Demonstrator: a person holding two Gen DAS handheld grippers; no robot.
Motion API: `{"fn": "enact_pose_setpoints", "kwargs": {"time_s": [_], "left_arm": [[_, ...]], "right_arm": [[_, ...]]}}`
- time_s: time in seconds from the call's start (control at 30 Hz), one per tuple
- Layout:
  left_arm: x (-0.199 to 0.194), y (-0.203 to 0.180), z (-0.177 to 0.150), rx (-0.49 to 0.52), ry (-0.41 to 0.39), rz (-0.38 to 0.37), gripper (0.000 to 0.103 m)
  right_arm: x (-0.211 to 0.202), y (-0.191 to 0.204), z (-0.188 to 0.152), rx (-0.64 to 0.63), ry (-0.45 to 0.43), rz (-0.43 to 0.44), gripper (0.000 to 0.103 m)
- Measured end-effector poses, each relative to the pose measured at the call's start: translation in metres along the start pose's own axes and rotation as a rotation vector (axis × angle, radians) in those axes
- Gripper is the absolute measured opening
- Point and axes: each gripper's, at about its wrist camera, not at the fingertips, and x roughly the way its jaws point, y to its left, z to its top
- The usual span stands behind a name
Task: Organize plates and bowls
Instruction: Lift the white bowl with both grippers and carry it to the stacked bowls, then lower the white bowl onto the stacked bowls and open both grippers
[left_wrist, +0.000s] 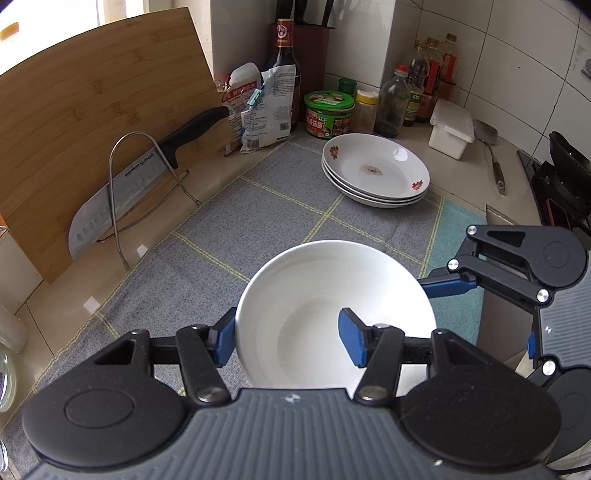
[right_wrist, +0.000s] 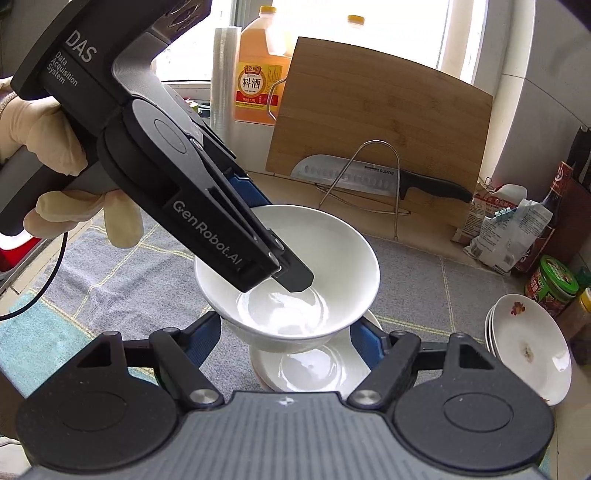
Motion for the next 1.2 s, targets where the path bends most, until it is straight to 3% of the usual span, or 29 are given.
{"fn": "enact_pose_setpoints", "kwargs": {"time_s": [0.5, 1.2], "left_arm": [[0.033, -0.004, 0.006, -0.006, 0.043, -0.029, 0.056], [0.047, -0.003, 0.002, -0.014, 0.057, -0.047, 0.056]], "right_arm": [[0.013, -0.027, -0.016, 0.048, 0.045, 0.011, 0.081], [0.023, -0.034, -0.021, 0.050, 0.079, 0.028, 0.081]]}}
